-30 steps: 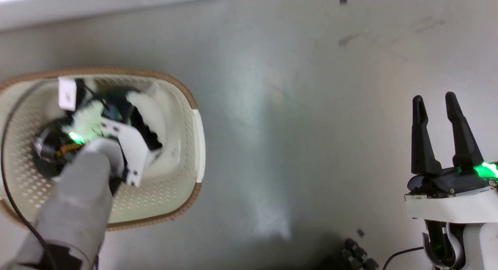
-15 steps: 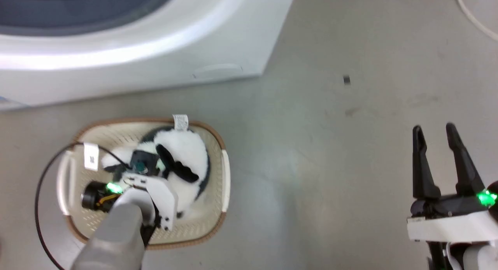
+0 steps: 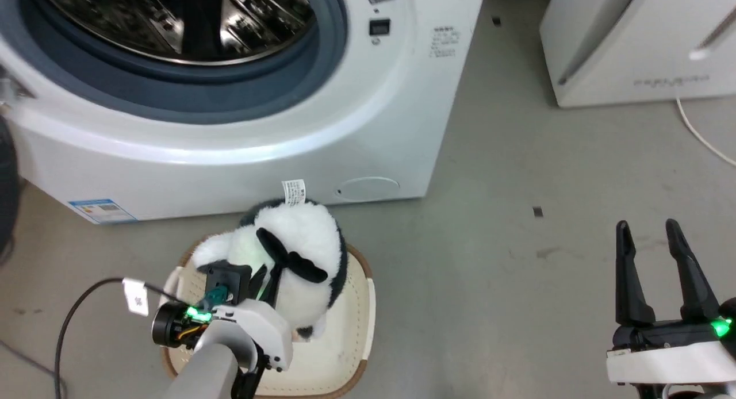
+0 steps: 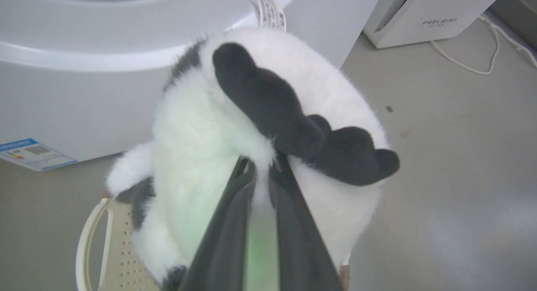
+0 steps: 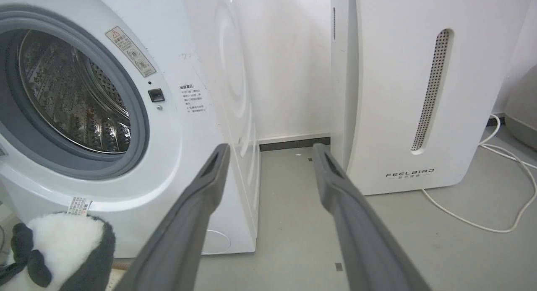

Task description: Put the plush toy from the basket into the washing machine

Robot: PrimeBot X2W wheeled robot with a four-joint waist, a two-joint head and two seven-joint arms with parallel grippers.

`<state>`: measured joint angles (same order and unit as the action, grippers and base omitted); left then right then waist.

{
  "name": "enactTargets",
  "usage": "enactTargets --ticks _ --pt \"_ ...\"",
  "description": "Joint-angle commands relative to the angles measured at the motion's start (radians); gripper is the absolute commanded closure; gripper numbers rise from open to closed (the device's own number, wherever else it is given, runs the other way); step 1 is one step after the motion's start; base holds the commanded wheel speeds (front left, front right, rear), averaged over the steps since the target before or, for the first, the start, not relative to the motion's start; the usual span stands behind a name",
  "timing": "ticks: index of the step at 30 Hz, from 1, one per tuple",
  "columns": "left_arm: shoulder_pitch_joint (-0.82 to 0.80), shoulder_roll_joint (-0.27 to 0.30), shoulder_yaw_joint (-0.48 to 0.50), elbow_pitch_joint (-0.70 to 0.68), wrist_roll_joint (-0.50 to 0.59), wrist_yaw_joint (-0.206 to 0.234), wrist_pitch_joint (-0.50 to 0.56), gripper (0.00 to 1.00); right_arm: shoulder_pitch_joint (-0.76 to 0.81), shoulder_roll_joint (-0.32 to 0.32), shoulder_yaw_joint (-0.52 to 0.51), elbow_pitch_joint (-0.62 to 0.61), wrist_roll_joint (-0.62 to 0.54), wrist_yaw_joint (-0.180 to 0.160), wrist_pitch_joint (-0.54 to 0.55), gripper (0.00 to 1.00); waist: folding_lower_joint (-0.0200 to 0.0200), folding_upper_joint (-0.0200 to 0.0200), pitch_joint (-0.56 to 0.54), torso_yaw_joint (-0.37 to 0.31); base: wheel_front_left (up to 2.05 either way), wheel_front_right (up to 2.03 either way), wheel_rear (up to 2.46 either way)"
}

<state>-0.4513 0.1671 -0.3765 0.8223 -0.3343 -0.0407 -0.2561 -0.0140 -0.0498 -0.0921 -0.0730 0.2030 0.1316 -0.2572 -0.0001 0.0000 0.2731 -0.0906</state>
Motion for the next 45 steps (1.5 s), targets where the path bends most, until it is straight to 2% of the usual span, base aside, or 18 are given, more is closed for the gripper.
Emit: enactTargets --ticks 1,5,14,19,24,30,35,39,40,45 --pt "0.022 0.003 0.016 -0.044 0.01 0.011 -0.005 1.0 0.013 0.0 -0.004 -0.006 0.001 -0.001 -0.005 0.0 0.0001 0.0 -0.03 0.025 0.0 0.0 0.0" --pt "0.104 -0.005 0.073 -0.205 0.028 0.027 -0.006 1.0 0.027 0.0 -0.007 -0.004 -0.006 -0.001 -0.005 0.0 0.0001 0.0 -0.058 0.036 0.0 0.0 0.0" --pt "0.208 -0.034 0.183 -0.501 0.092 0.026 -0.006 1.0 0.036 0.0 0.006 -0.017 -0.002 -0.001 -0.005 0.0 0.0001 0.0 -0.077 0.032 0.0 0.0 0.0" --pt "0.203 -0.031 0.25 -0.634 0.125 0.015 -0.006 1.0 0.025 0.0 0.019 -0.033 0.005 -0.001 -0.005 0.0 0.0001 0.0 -0.047 0.007 0.0 0.0 0.0" --pt "0.129 -0.011 0.313 -0.727 0.142 -0.004 -0.006 1.0 -0.001 0.0 0.022 -0.049 0.015 -0.001 -0.005 0.0 0.0001 0.0 0.024 -0.028 0.0 0.0 0.0" --pt "-0.036 0.047 0.376 -0.733 0.133 -0.033 -0.006 1.0 -0.045 0.0 0.032 -0.075 0.032 -0.001 -0.005 0.0 0.0001 0.0 0.149 -0.08 0.0 0.0 0.0" --pt "-0.218 0.132 0.4 -0.684 0.134 -0.051 0.018 1.0 -0.085 0.0 0.037 -0.105 0.045 -0.001 -0.005 0.0 0.0001 0.0 0.263 -0.125 0.0 0.0 0.0" --pt "-0.389 0.202 0.402 -0.628 0.13 -0.064 0.07 1.0 -0.113 0.0 0.04 -0.122 0.066 -0.001 -0.005 0.0 0.0001 0.0 0.353 -0.155 0.0 0.0 0.0" --pt "-0.389 0.202 0.402 -0.628 0.13 -0.064 0.07 1.0 -0.113 0.0 0.04 -0.122 0.066 -0.001 -0.005 0.0 0.0001 0.0 0.353 -0.155 0.0 0.0 0.0" --pt "-0.651 0.304 0.367 -0.526 0.151 -0.079 0.135 1.0 -0.14 0.0 0.058 -0.131 0.092 -0.001 -0.005 0.0 0.0001 0.0 0.457 -0.187 0.0 0.0 0.0"
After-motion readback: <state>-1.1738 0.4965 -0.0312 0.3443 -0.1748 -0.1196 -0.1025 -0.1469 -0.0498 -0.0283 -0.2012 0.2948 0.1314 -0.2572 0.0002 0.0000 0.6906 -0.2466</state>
